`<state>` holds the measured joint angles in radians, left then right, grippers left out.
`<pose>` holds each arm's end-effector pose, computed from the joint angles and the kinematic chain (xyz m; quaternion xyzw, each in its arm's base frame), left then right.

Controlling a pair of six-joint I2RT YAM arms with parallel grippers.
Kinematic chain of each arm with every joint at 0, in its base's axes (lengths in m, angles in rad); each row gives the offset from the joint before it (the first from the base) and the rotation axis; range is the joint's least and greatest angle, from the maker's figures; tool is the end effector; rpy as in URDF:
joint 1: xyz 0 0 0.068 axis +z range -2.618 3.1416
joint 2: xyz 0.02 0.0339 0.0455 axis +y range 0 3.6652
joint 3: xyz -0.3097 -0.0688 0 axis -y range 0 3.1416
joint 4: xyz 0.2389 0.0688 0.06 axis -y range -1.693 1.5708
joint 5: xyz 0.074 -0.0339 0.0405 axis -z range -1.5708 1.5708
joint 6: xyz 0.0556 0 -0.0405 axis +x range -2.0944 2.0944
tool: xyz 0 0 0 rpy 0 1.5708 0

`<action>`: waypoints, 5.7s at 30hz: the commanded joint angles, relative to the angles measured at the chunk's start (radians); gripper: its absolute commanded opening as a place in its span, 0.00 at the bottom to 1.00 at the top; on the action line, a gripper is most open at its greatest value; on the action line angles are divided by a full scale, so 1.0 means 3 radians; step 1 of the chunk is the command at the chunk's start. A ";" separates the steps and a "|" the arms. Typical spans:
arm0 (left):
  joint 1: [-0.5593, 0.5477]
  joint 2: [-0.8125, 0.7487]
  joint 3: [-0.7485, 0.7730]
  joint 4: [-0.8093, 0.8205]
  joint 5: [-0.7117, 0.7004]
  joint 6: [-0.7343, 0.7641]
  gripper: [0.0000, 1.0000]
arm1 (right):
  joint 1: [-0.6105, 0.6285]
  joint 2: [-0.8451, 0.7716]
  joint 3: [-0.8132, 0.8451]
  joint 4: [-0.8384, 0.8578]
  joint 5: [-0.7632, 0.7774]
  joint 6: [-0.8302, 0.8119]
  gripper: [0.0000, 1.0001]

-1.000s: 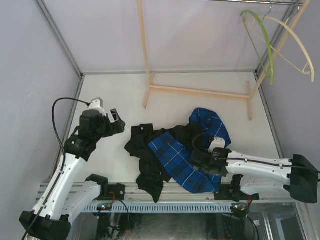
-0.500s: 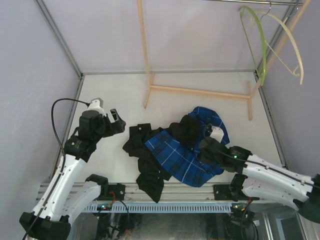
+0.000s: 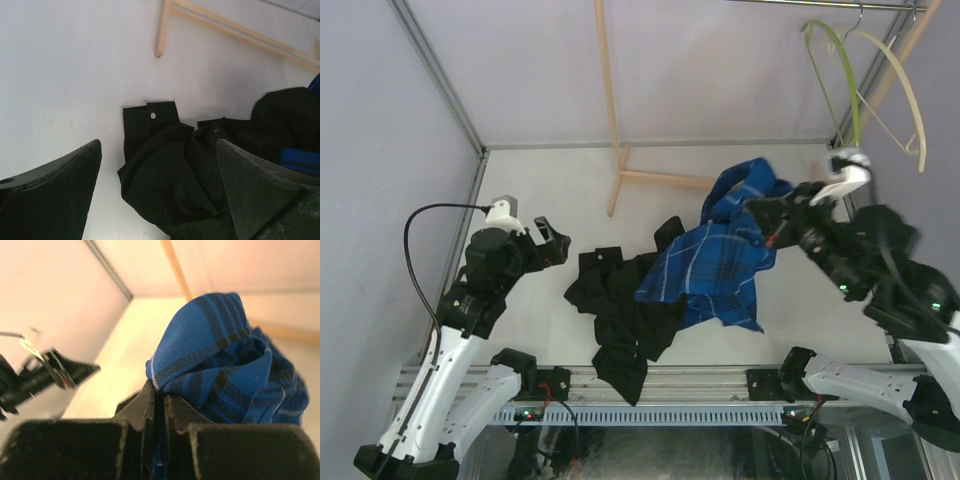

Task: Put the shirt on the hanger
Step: Pick up the shirt from the center of the board, then place the shirt at the center of the board, then adjust the shirt at the center of the board.

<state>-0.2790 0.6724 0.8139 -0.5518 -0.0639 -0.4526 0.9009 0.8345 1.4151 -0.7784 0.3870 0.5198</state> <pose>0.1207 -0.0309 0.3478 -0.0899 0.8312 -0.1711 0.5213 0.0797 0.0669 0.4995 -0.0241 0.7684 0.2928 0.5685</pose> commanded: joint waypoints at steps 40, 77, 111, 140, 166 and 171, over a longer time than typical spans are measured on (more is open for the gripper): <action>-0.2503 0.2488 -0.0381 0.0920 -0.0597 -0.0695 0.66 | -0.0011 -0.0797 -0.0434 0.0119 0.1319 -0.0428 0.00; 0.1293 0.1933 0.2339 -0.0600 -0.0028 0.0099 0.00 | -0.0075 -0.0885 -0.1279 0.0338 0.0845 0.0013 0.00; -0.0265 -0.0585 -0.0140 0.1307 0.0226 0.0505 0.91 | 0.0066 0.0753 -0.0065 0.1313 -0.0190 -0.0067 0.00; -0.1147 0.0541 -0.0104 0.0977 -0.0024 0.0065 0.87 | -0.0947 0.0024 -0.2036 0.0559 -0.0806 0.0302 0.73; -0.3002 0.2068 0.0318 0.1012 -0.0935 0.0313 0.73 | -0.1397 -0.0930 -0.3365 0.0999 -0.0589 0.0880 0.71; -0.3037 0.2418 0.0416 0.0910 -0.1370 0.0419 0.72 | -0.1462 -0.0817 -0.3441 0.1201 -0.0721 0.0869 0.71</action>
<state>-1.1828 1.3479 0.8719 -0.2676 -0.3374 -0.3614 0.4782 0.5667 0.3920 -0.5041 0.1982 0.7746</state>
